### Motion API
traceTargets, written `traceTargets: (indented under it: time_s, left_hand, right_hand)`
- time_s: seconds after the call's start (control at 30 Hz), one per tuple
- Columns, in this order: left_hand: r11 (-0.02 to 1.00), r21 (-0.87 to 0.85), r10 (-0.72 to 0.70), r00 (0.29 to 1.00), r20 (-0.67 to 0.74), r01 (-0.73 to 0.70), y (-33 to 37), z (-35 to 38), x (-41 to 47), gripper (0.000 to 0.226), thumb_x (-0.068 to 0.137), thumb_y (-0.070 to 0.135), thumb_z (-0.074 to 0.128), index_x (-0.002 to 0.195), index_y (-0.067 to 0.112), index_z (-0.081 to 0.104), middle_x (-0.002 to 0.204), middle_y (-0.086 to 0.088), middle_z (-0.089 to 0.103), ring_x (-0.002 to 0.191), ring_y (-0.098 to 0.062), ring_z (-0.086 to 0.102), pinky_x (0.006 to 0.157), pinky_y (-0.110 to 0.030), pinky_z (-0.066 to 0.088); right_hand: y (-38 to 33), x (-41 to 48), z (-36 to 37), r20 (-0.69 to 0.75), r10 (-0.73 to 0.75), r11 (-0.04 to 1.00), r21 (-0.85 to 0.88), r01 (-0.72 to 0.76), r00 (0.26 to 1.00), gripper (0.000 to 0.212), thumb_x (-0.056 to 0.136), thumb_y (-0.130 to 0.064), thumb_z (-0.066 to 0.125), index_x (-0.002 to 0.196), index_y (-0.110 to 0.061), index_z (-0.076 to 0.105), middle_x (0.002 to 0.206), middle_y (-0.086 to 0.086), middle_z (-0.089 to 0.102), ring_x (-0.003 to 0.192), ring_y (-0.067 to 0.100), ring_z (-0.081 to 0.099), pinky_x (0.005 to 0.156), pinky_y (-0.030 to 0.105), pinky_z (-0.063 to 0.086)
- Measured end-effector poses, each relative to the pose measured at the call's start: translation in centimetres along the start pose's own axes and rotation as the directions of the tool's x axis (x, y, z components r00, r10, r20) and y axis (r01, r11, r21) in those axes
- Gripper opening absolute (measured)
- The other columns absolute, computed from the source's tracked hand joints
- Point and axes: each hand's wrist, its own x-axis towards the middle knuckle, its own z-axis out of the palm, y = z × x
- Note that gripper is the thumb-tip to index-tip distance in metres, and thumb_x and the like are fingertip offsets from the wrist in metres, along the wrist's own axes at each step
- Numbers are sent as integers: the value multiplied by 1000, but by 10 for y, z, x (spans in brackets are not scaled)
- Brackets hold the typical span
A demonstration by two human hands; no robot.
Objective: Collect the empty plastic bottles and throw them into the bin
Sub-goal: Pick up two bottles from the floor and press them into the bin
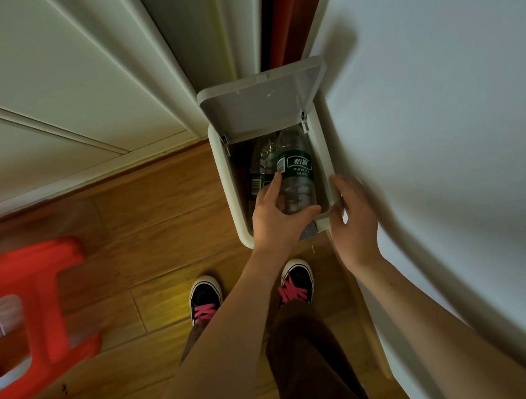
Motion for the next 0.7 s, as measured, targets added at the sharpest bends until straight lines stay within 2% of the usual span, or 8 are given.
traceTargets:
  time_s: [0.07,0.17,0.33,0.4,0.6,0.7]
  left_hand:
    - [1000,-2,-9,1000,-8,9,2,2,5,97,69,31,84,150,26,31,147,-5,38,132,-21,43,103,-34,46]
    - [998,60,6,1000,-18,-4,2,3,14,97,69,33,85,150,26,32,147,-5,40,133,-22,42,104,-36,44]
    - [989,140,41,999,-18,-38,-6,12,20,95,72,38,82,150,28,29,152,-1,36,137,-21,37,106,-37,41]
    - [971,229,63,998,3,-62,-8,17,24,94,73,41,80,151,29,29,155,1,32,139,-21,36,108,-38,39]
    - [940,321,74,988,133,-113,-13,18,34,83,85,41,69,153,27,24,158,0,26,142,-24,32,112,-42,38]
    - [930,333,136,987,87,-157,-16,17,28,78,83,40,71,150,25,34,156,0,32,140,-22,35,111,-38,38]
  right_hand:
    - [0,0,0,-4,-3,1000,-2,3,1000,52,95,2,48,144,-14,44,150,0,45,139,12,40,113,22,34]
    - [0,1,1,-1,-13,1000,-11,13,1000,52,95,2,47,144,-14,44,150,0,45,139,12,39,113,21,33]
    - [2,2,1,14,-2,1000,-6,2,1000,51,96,2,47,145,-14,44,150,0,45,137,5,37,104,-3,23]
    - [2,2,1,8,-8,1000,-7,8,1000,51,95,3,47,144,-12,45,149,1,46,135,1,35,103,-5,21]
    - [4,3,0,12,-31,999,-16,31,999,50,96,1,49,144,-12,45,149,0,46,134,-1,33,104,-3,22]
    - [3,1,1,14,-10,1000,4,10,1000,51,96,0,49,144,-14,45,149,-1,46,138,5,37,111,11,29]
